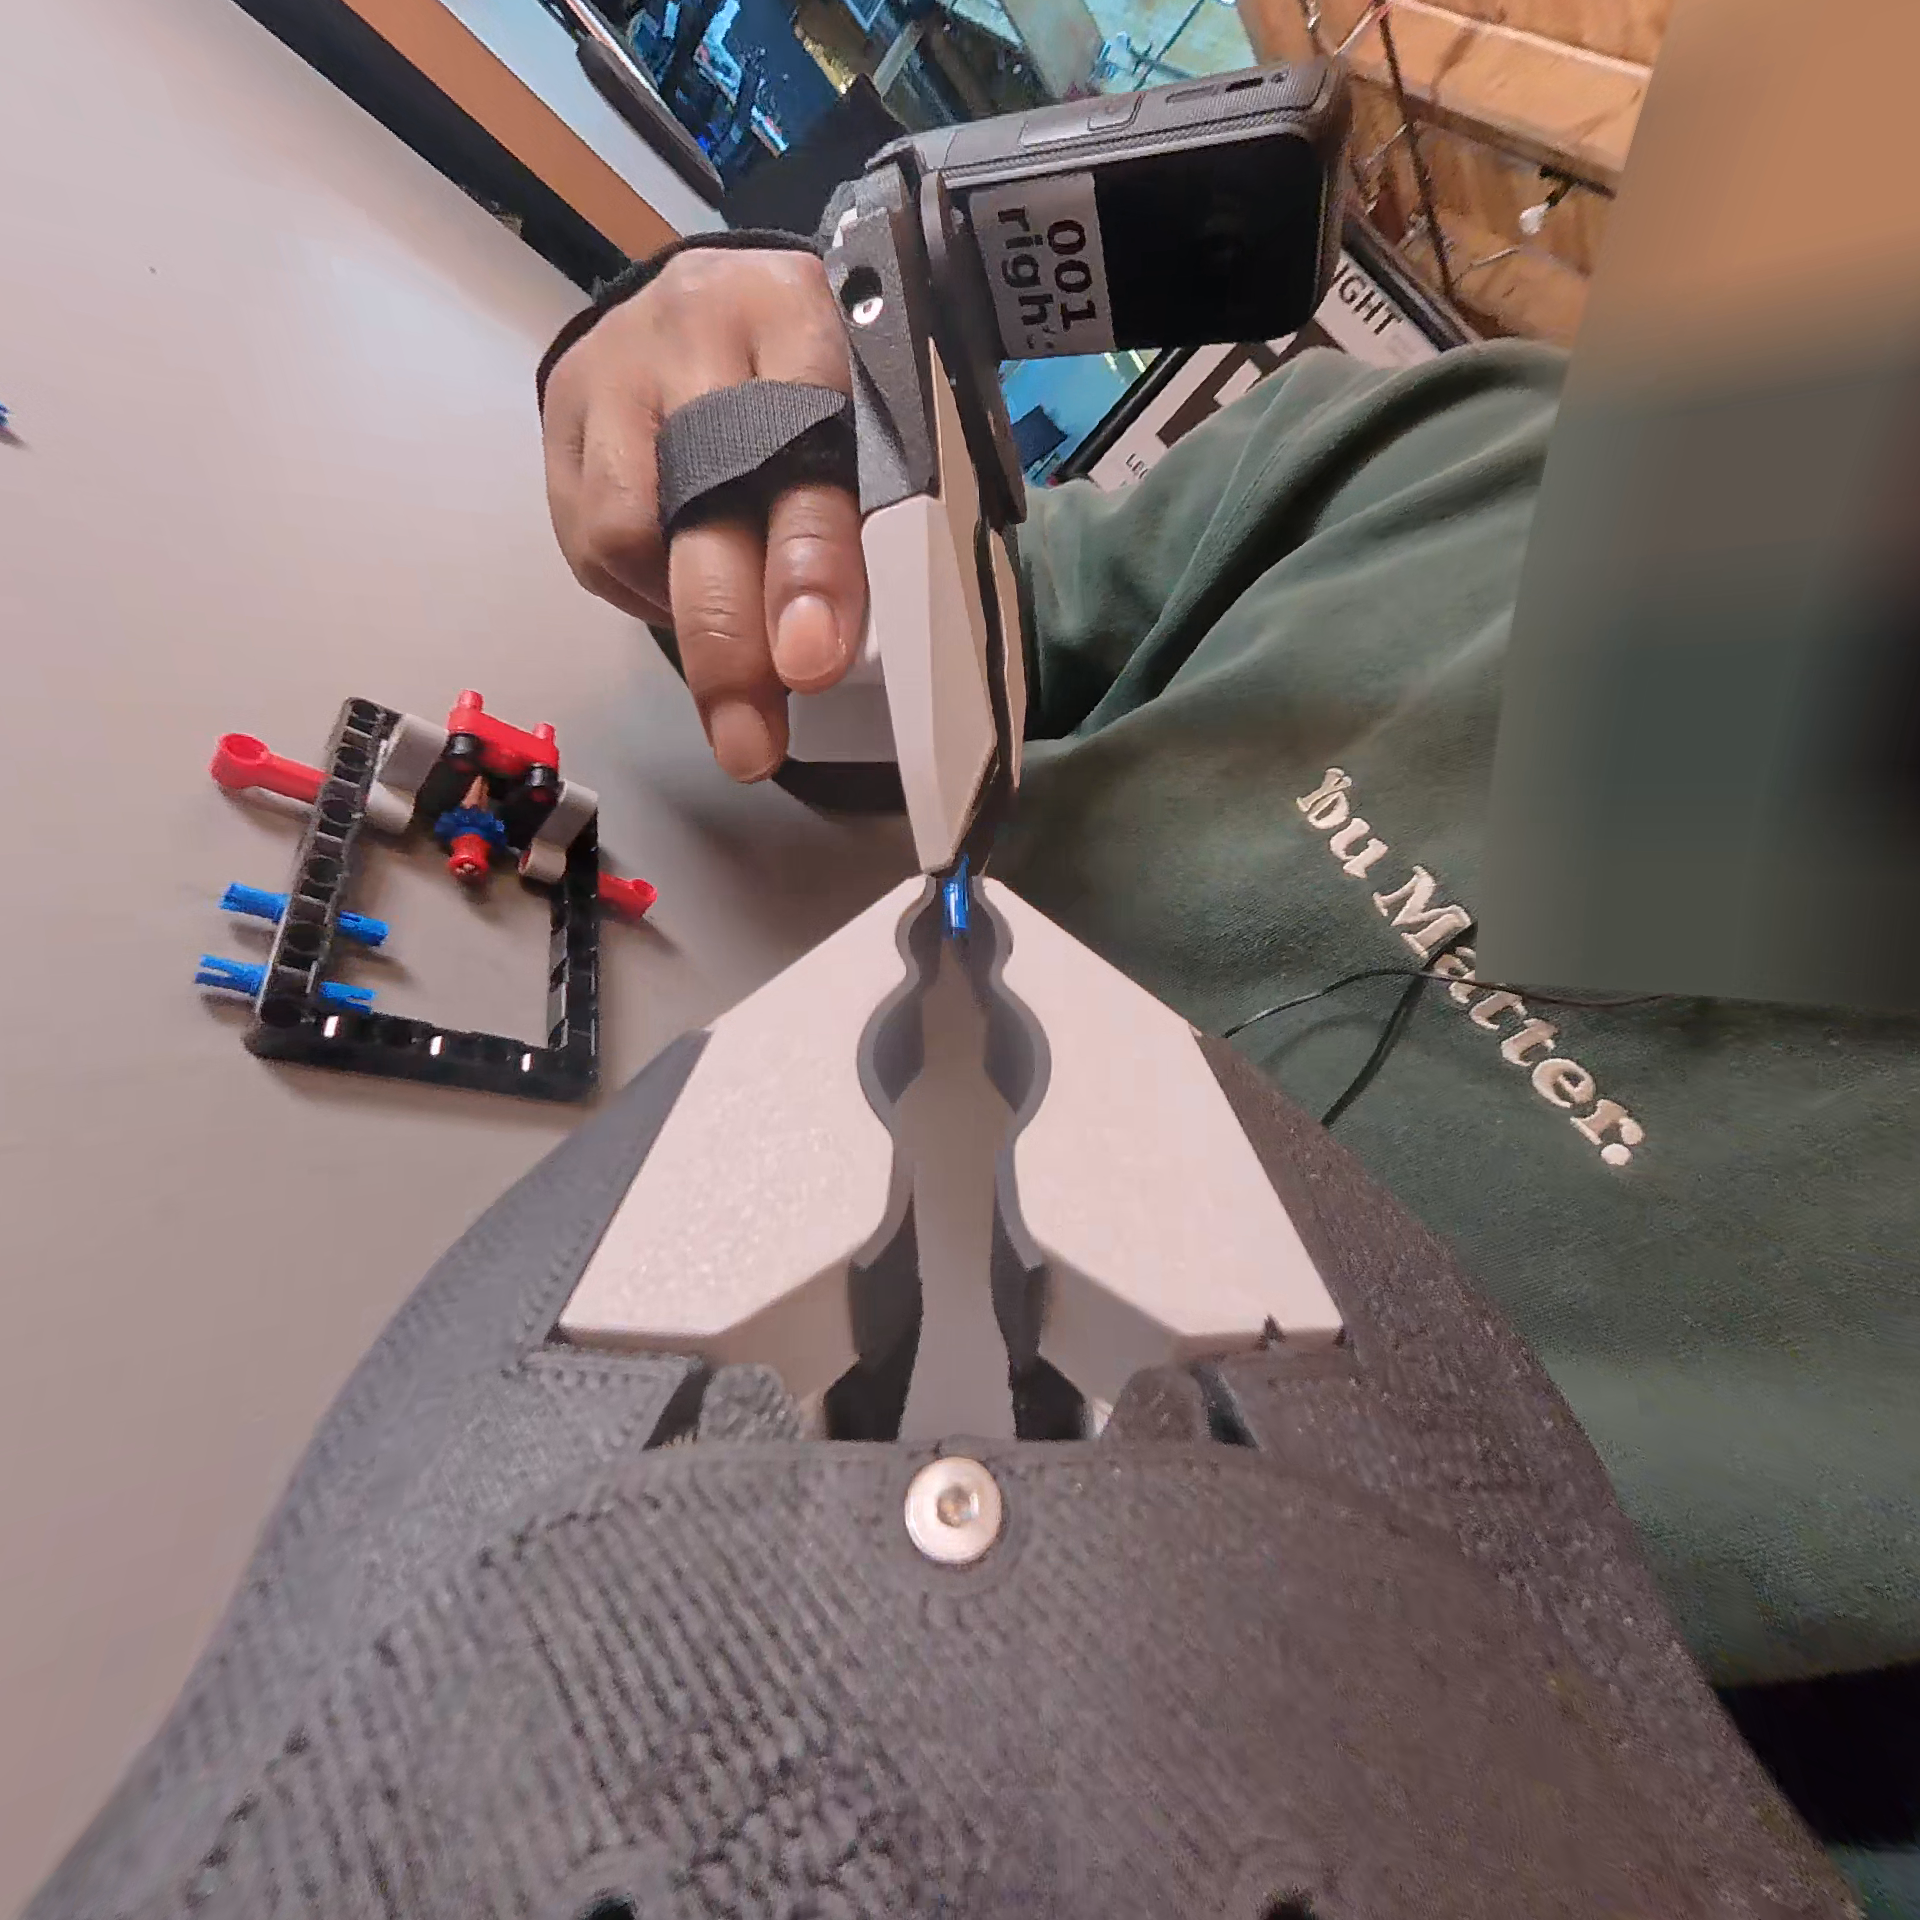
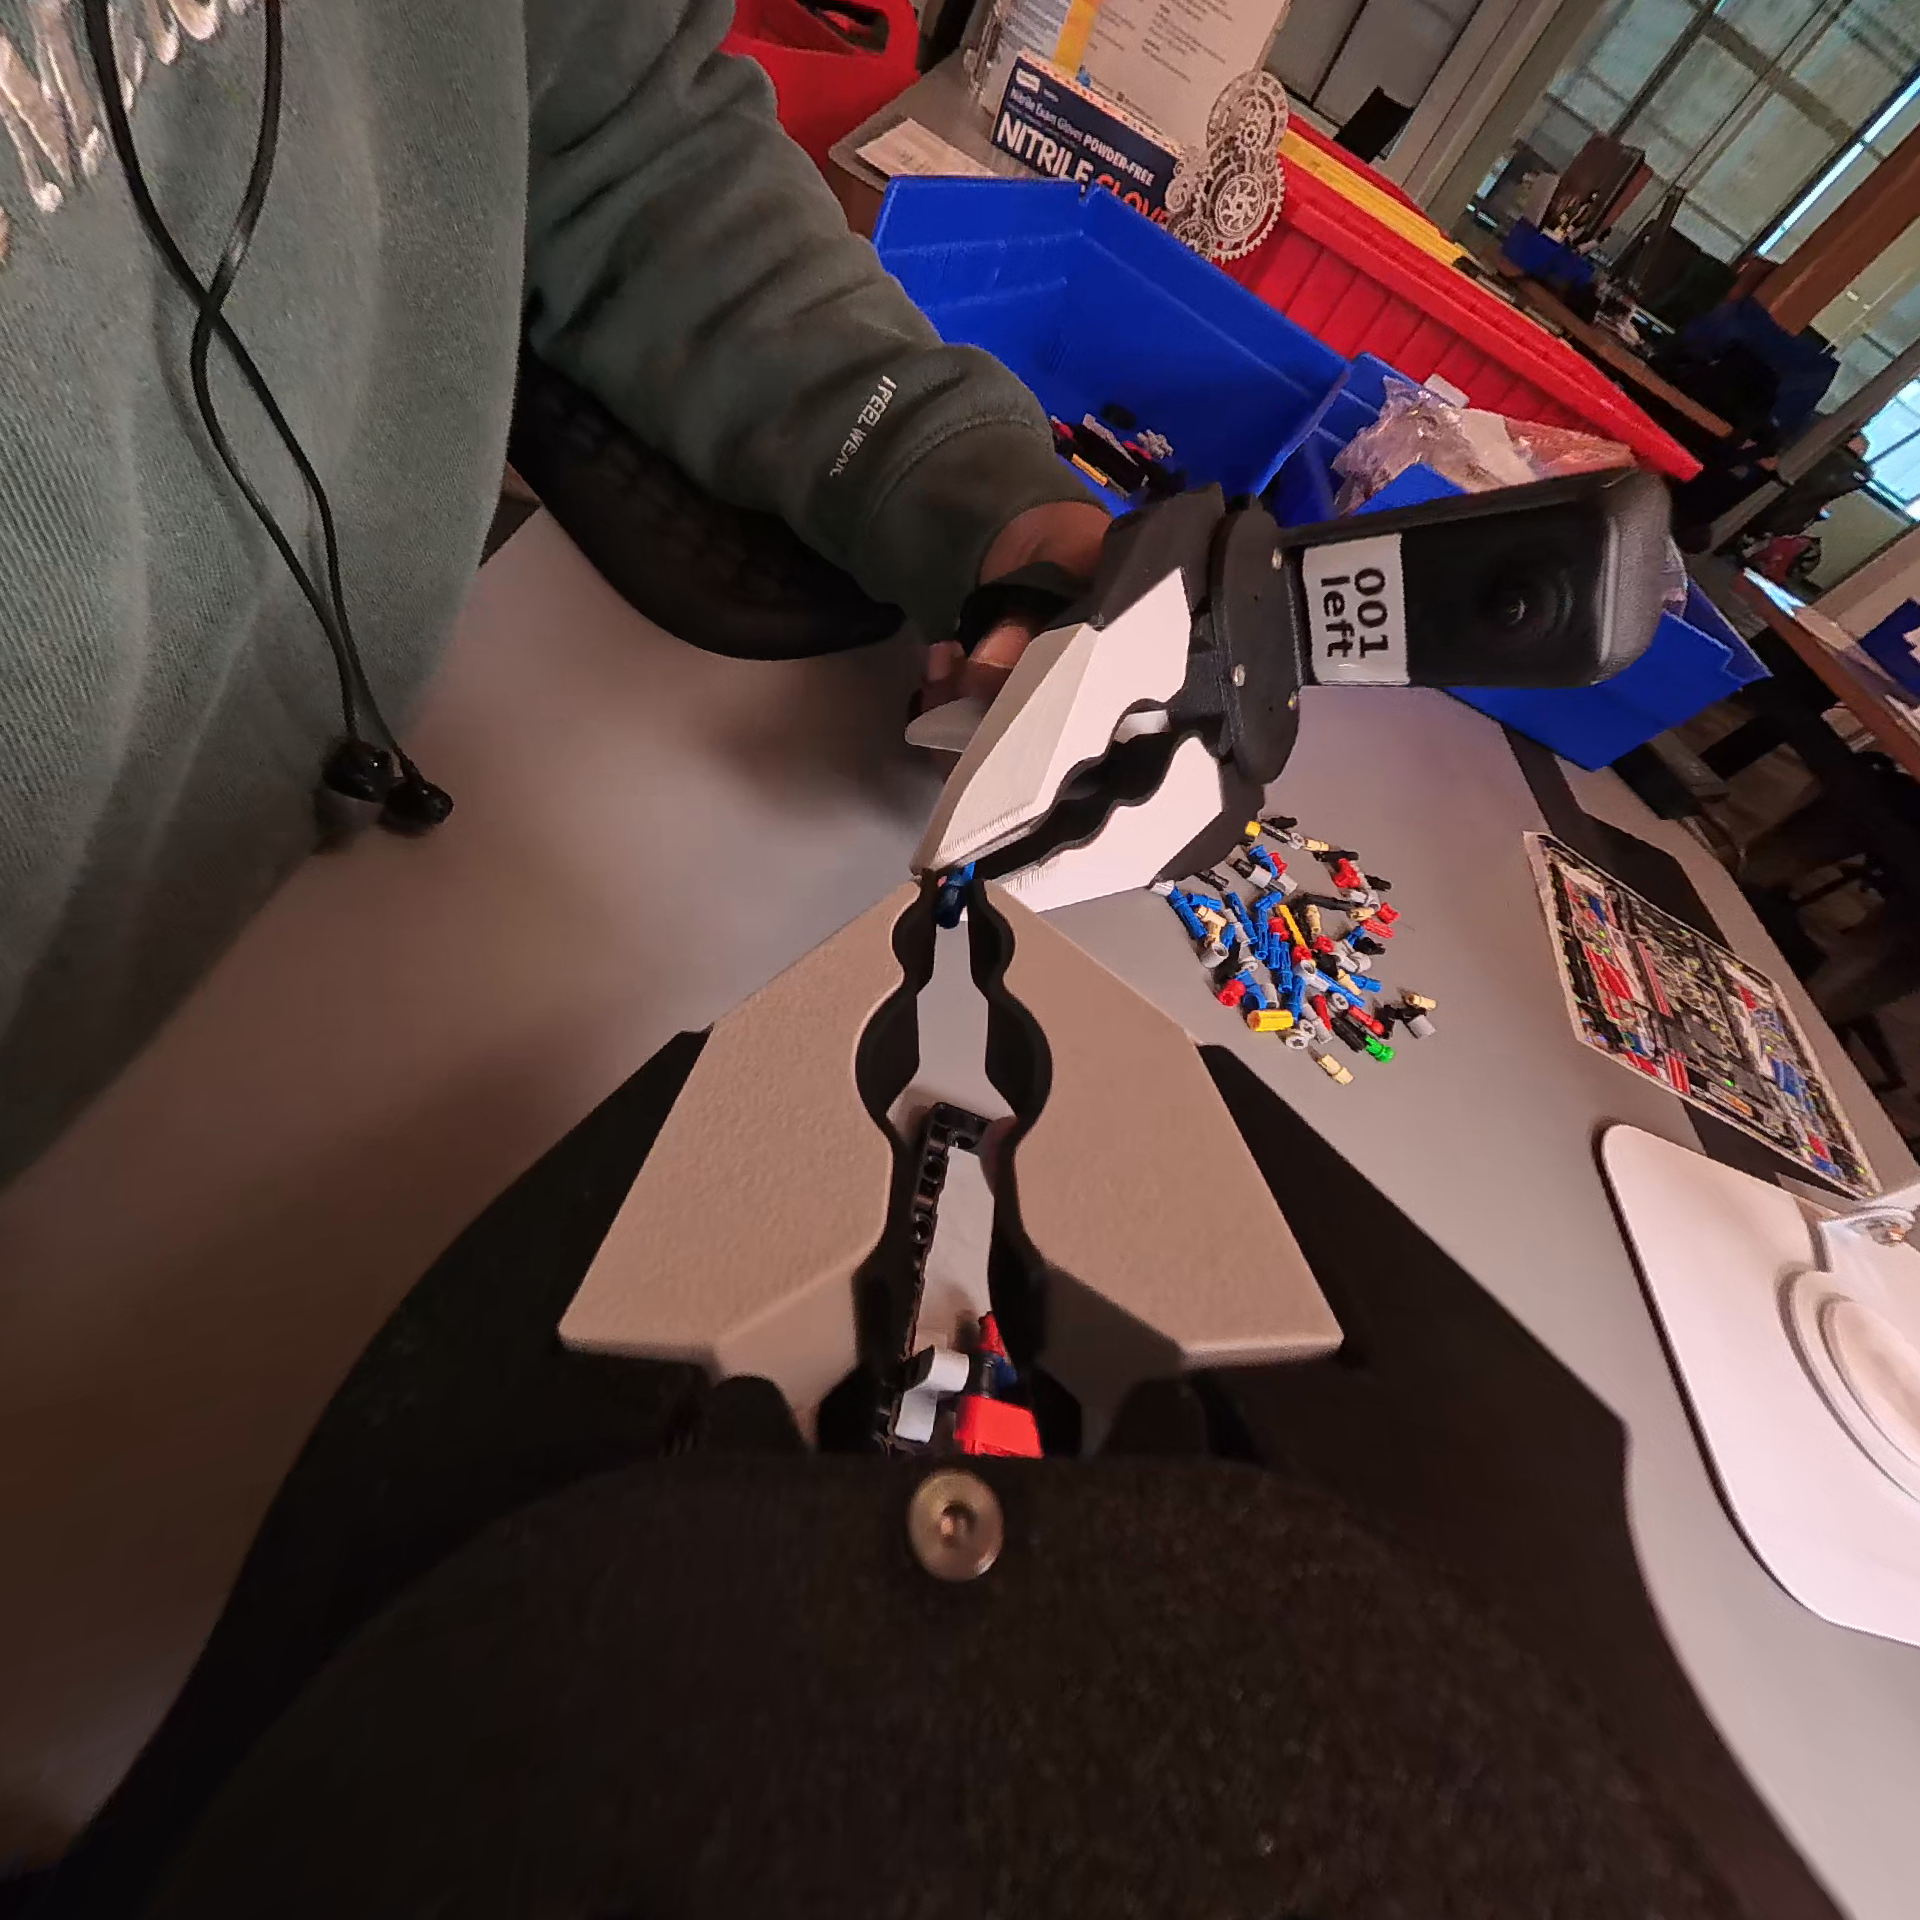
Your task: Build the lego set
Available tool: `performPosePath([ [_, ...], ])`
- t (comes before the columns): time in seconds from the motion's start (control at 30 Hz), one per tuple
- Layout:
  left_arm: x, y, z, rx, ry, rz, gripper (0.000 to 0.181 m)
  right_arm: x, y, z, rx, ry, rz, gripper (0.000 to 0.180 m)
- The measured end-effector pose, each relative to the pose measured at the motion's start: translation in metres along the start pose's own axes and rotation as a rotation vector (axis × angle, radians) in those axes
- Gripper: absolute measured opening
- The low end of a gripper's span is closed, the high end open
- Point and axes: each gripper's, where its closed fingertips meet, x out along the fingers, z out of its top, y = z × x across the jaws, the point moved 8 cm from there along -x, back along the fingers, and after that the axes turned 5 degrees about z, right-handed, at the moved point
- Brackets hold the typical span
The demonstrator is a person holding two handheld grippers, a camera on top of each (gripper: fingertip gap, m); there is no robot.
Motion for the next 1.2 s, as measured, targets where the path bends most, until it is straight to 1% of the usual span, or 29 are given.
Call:
performPosePath([
  [0.1, 0.000, 0.002, 0.001, -0.011, -0.022, 0.002, 0.004, -0.002, -0.004, -0.003, 0.066, -0.018, 0.009, 0.003],
  [0.17, -0.002, 0.000, 0.002, 0.033, -0.032, 0.029, 0.013, -0.005, -0.007, -0.006, 0.128, -0.043, 0.016, 0.003],
  [0.23, -0.006, 0.001, 0.005, 0.109, -0.039, 0.111, 0.019, -0.011, -0.014, -0.008, 0.178, -0.056, 0.000, 0.003],
  [0.33, -0.011, 0.010, 0.002, 0.327, 0.043, 0.362, 0.025, -0.025, -0.024, -0.010, 0.230, -0.079, -0.054, 0.003],
  [0.4, -0.010, 0.013, -0.003, 0.478, 0.114, 0.492, 0.028, -0.037, -0.029, -0.012, 0.276, -0.095, -0.087, 0.003],
  [0.47, -0.005, 0.014, -0.006, 0.620, 0.174, 0.567, 0.031, -0.047, -0.030, -0.016, 0.314, -0.094, -0.120, 0.003],
  [0.57, 0.003, 0.011, -0.008, 0.813, 0.278, 0.625, 0.032, -0.063, -0.023, -0.025, 0.386, -0.071, -0.165, 0.003],
  [0.63, 0.009, 0.012, -0.009, 0.894, 0.372, 0.612, 0.032, -0.072, -0.015, -0.029, 0.418, -0.073, -0.192, 0.003],
  [0.7, 0.014, 0.017, -0.012, 0.941, 0.501, 0.572, 0.033, -0.080, -0.007, -0.029, 0.445, -0.085, -0.210, 0.003],
  [0.77, 0.019, 0.022, -0.014, 0.951, 0.633, 0.516, 0.033, -0.085, 0.000, -0.029, 0.455, -0.087, -0.226, 0.002],
  [0.93, 0.028, 0.030, 0.002, 0.956, 0.870, 0.392, 0.032, -0.085, 0.014, -0.027, 0.452, -0.103, -0.221, 0.002],
  [1.03, 0.034, 0.034, 0.007, 0.930, 0.969, 0.343, 0.029, -0.084, 0.018, -0.025, 0.441, -0.087, -0.217, 0.002],
  [1.17, 0.042, 0.033, 0.007, 0.867, 1.005, 0.302, 0.012, -0.086, 0.021, -0.028, 0.450, -0.077, -0.225, 0.002],
  [1.2, 0.042, 0.033, 0.006, 0.842, 1.007, 0.301, 0.011, -0.086, 0.022, -0.029, 0.452, -0.074, -0.224, 0.002],
])
